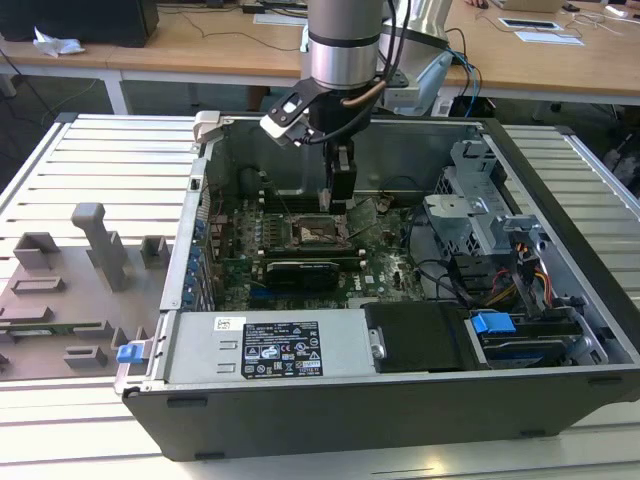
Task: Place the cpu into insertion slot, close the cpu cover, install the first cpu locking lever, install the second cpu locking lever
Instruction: 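Place the cpu into insertion slot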
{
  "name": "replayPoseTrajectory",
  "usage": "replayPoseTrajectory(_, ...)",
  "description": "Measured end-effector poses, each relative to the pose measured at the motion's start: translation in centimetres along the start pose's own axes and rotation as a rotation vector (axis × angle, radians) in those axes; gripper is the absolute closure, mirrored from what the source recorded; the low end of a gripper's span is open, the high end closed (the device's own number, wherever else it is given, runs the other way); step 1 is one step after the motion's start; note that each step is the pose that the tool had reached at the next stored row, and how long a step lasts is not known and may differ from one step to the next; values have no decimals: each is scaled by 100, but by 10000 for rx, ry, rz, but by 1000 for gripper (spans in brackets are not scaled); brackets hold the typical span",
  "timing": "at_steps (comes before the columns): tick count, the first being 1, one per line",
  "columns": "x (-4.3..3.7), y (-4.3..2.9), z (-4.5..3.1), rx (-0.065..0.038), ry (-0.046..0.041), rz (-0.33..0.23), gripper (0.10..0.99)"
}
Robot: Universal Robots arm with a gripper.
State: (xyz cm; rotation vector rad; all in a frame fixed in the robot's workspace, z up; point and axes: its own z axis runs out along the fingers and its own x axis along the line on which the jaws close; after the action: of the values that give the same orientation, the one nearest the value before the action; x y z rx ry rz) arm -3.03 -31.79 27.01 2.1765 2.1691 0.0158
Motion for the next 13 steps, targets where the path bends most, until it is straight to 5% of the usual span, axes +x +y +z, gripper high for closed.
replayPoseTrajectory(13,1,-23,31,0,1,1,541)
